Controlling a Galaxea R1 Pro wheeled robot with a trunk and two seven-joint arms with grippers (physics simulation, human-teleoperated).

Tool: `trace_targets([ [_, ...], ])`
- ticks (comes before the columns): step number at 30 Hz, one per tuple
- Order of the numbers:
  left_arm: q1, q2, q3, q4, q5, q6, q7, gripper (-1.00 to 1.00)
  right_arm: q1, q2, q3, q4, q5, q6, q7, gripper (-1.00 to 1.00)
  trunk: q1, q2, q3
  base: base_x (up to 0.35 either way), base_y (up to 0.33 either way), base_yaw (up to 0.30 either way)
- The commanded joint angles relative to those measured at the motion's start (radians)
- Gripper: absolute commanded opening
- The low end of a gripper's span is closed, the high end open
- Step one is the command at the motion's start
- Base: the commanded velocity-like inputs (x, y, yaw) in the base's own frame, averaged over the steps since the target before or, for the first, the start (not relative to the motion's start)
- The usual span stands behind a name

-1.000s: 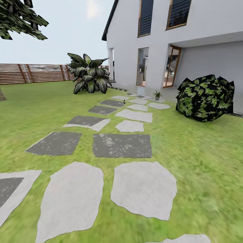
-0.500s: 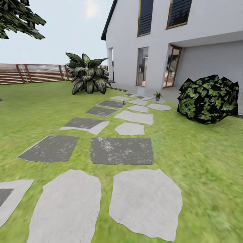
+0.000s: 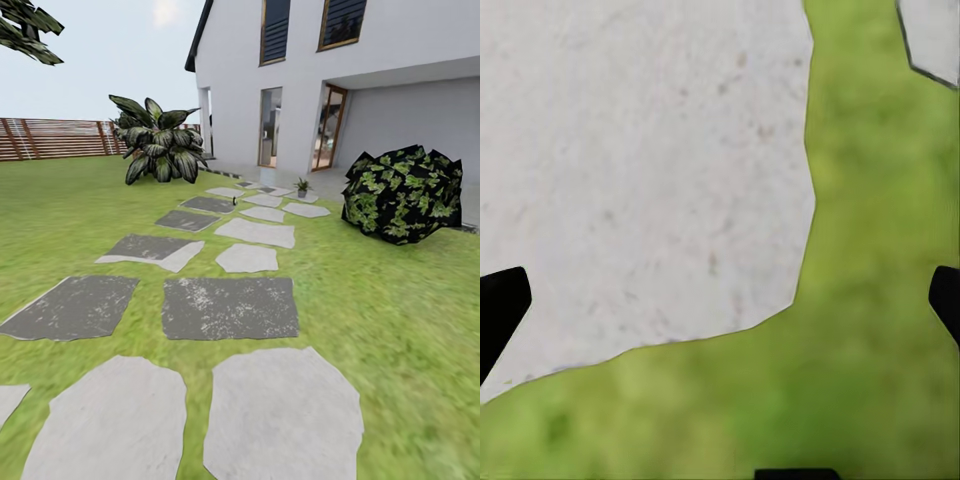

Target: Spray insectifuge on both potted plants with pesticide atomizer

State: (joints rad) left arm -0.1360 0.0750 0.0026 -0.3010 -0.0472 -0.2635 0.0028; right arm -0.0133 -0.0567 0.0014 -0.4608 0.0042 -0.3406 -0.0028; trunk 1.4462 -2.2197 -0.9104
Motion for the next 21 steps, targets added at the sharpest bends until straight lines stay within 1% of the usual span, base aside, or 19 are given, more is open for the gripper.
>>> trace_targets([
  [1, -0.001, 0.000, 0.000, 0.001, -0.005, -0.003, 0.000, 1.00, 0.000, 0.000, 0.000, 0.001, 0.000, -0.003, 0.000, 1.00, 0.000, 0.000, -0.001, 0.338, 0.000, -0.003],
  [21, -0.001, 0.000, 0.000, 0.001, -0.005, -0.003, 0.000, 1.00, 0.000, 0.000, 0.000, 0.001, 0.000, -0.003, 0.000, 1.00, 0.000, 0.000, -0.001, 0.338, 0.000, 0.000],
])
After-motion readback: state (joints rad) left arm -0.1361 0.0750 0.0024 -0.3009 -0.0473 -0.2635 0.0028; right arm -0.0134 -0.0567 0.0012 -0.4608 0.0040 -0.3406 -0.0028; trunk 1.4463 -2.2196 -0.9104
